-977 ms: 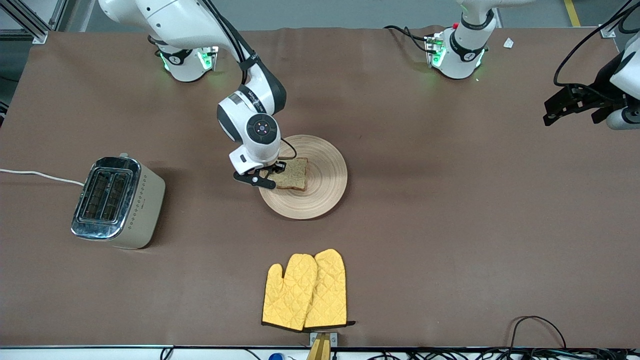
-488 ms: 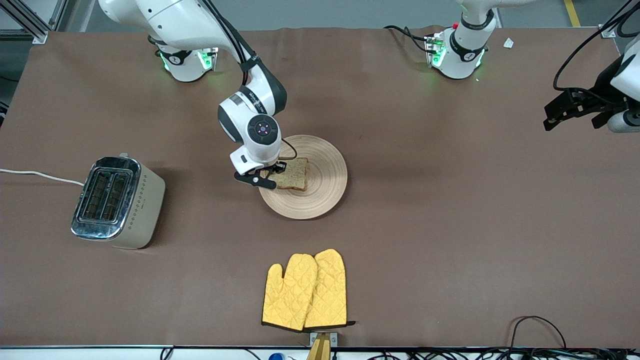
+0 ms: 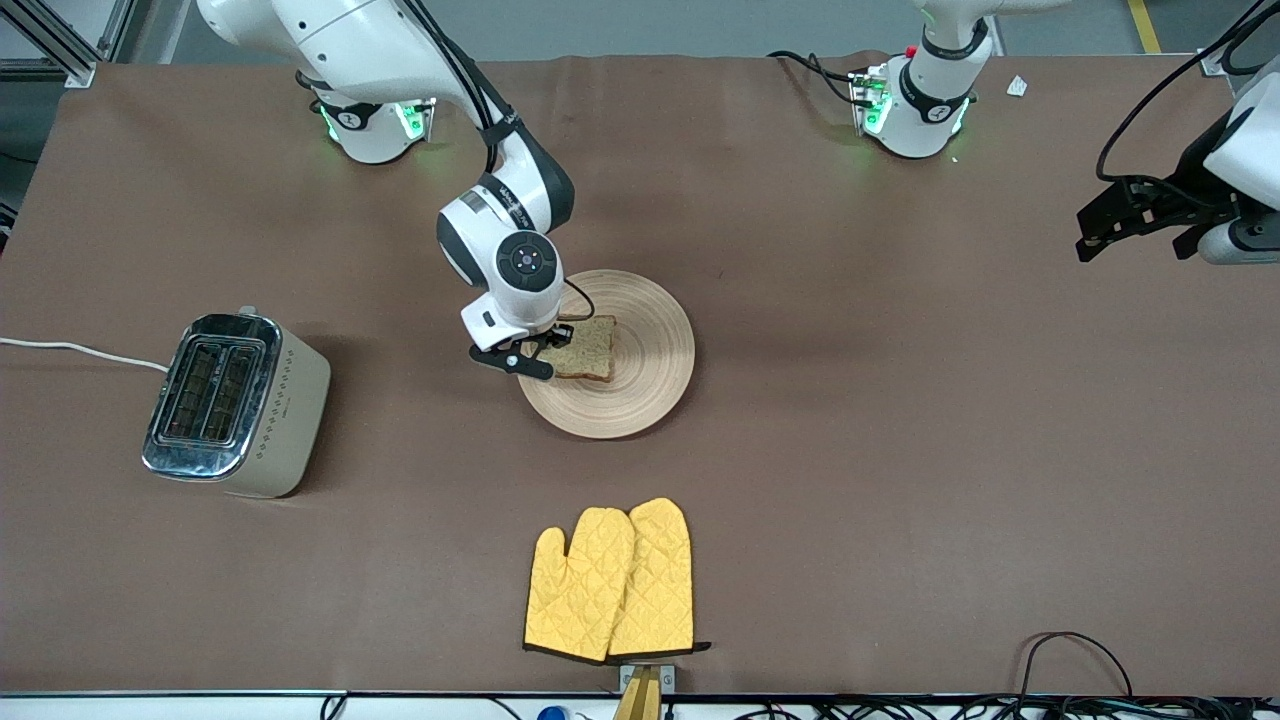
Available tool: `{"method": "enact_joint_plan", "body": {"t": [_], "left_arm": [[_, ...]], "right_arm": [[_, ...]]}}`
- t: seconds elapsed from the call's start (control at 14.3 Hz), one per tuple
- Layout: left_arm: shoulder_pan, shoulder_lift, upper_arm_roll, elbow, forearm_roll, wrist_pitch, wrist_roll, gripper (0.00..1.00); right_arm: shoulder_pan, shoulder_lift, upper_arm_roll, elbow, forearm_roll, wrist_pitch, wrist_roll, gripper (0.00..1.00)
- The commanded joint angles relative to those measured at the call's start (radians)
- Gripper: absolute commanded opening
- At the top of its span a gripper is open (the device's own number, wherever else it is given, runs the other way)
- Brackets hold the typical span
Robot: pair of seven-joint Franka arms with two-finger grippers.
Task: Move plate and put bread in toaster
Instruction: 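Close the right gripper on the bread slice edge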
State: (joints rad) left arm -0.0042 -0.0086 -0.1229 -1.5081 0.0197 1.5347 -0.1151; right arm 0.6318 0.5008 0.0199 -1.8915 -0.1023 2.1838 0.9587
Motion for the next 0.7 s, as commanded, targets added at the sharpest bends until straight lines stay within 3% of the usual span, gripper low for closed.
{"method": "enact_joint_plan", "body": {"t": [0.0,0.21,0.49,0.63], "left_arm": [[-0.005,0.007,-0.011,-0.008,-0.001,0.022,-0.003,1.0],[-0.007,0.015,-0.015,-0.008,-0.001,0.039,-0.003,1.0],[-0.005,0.019,-0.015,-0.008,-0.001,0.041,-0.005,1.0],[-0.003,0.021,-0.015,-0.008,-0.001,0.041,-0.005,1.0]], "right_arm": [[0.009,0.01,-0.001,0.005,-0.023,0.002,0.028,0.39],[0.009,0.01,-0.001,0.005,-0.023,0.001,0.029,0.3],[0.009,0.01,-0.001,0.008,-0.023,-0.002,0.029,0.29],[0.009,0.01,-0.001,0.008,-0.023,-0.002,0.029,0.24]]}}
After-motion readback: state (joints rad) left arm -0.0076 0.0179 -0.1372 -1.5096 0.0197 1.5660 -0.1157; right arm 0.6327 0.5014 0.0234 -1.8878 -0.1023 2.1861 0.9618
